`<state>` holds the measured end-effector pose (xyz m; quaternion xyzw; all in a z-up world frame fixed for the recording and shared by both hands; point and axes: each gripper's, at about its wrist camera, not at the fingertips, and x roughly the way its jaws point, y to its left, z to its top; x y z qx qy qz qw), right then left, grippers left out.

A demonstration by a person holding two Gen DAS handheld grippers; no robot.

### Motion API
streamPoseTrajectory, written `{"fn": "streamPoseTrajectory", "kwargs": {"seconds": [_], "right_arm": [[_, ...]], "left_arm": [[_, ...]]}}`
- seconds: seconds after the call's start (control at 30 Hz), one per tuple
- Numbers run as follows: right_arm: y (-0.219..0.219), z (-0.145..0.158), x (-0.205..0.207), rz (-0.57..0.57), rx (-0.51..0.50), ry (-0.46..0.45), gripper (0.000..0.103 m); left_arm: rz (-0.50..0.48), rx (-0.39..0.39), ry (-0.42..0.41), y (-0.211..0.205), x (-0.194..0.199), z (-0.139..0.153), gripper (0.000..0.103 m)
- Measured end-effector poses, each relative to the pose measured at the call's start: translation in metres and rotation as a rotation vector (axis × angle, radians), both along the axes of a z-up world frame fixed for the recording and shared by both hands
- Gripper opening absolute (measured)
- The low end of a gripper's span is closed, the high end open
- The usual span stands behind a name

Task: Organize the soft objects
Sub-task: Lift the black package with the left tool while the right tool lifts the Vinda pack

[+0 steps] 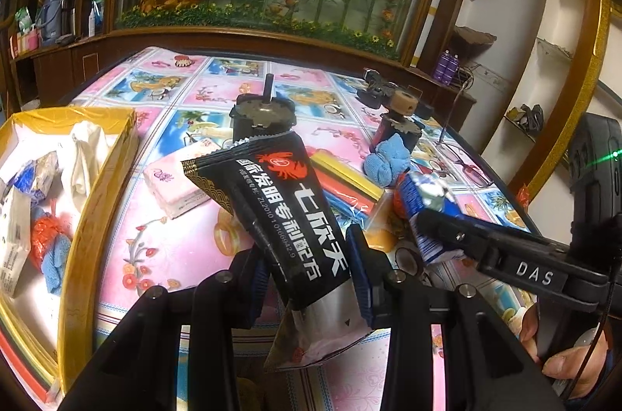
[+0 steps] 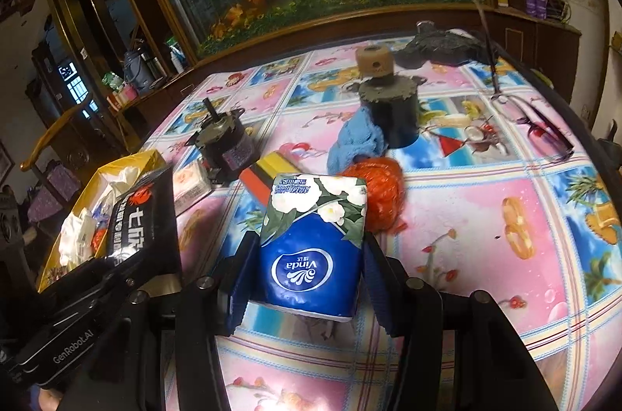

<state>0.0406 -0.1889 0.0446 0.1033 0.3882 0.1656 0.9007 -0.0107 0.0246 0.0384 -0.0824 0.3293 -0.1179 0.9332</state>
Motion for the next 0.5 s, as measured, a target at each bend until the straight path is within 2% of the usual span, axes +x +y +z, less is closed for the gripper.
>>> {"fn": "streamPoseTrajectory", "kwargs": {"seconds": [0.27, 0.5], "right_arm": [[-0.005, 0.003, -0.004, -0.006, 0.016, -0.020, 0.056], [-0.001, 0.010, -0.009, -0.011, -0.025, -0.081, 0.056]], "left_arm": [[0.014, -0.002, -0.013, 0.001, -0.001, 0.001, 0.036], [-0.016, -0.016, -0.051, -0.003, -0.012, 0.009, 0.036]]}}
